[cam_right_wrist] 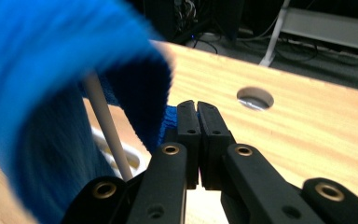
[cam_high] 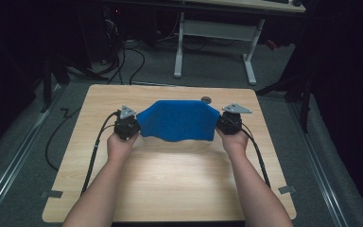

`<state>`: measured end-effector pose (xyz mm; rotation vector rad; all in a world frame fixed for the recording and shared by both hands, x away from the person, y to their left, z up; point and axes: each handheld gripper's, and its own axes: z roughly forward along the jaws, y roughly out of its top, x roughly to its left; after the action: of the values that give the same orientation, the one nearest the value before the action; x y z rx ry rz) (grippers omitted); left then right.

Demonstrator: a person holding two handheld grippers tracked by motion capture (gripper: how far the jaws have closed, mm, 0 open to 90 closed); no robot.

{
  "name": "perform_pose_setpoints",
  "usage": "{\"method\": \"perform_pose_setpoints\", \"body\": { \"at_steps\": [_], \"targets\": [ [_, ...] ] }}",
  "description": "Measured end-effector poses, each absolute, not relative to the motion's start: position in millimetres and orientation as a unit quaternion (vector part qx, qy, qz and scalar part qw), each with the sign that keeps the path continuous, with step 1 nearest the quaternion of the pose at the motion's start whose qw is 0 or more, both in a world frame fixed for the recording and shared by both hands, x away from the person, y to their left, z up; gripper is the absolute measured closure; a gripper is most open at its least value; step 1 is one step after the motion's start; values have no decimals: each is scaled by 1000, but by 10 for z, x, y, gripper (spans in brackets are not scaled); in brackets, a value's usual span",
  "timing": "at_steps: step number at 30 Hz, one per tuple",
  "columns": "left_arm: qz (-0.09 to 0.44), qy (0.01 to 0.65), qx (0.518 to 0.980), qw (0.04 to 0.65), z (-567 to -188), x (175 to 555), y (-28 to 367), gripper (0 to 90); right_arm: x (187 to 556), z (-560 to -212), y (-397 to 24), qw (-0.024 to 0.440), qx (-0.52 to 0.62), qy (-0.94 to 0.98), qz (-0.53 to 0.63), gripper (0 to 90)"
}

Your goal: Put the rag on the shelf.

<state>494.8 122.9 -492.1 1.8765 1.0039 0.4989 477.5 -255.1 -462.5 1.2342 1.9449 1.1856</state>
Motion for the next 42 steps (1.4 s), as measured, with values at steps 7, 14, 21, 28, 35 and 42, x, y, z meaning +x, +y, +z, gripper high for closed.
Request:
{"method": "perform_pose_setpoints", "body": {
  "at_steps": [7, 14, 21, 28, 35, 42],
  "targets": [
    [193, 412, 766, 455, -5023, 4936, 1201, 874, 4734, -4743, -2573, 266, 464, 726, 432, 891],
    [180, 419, 766, 453, -5088, 4932, 1213, 867, 4707, -4837, -2588, 256, 468, 732, 425, 889],
    [179, 418, 767, 454, -5078, 4919, 1218, 845, 4693, -4859, -2595, 256, 469, 728, 430, 881],
    [180, 444, 755, 448, -5049, 4923, 1332, 664, 4668, -4868, -2660, 254, 488, 717, 428, 787],
    [191, 455, 742, 454, -5029, 4885, 1441, 610, 4653, -4802, -2690, 267, 486, 712, 430, 776],
    [202, 463, 739, 446, -4995, 4856, 1569, 605, 4631, -4775, -2725, 271, 490, 711, 426, 758]
  ]
}}
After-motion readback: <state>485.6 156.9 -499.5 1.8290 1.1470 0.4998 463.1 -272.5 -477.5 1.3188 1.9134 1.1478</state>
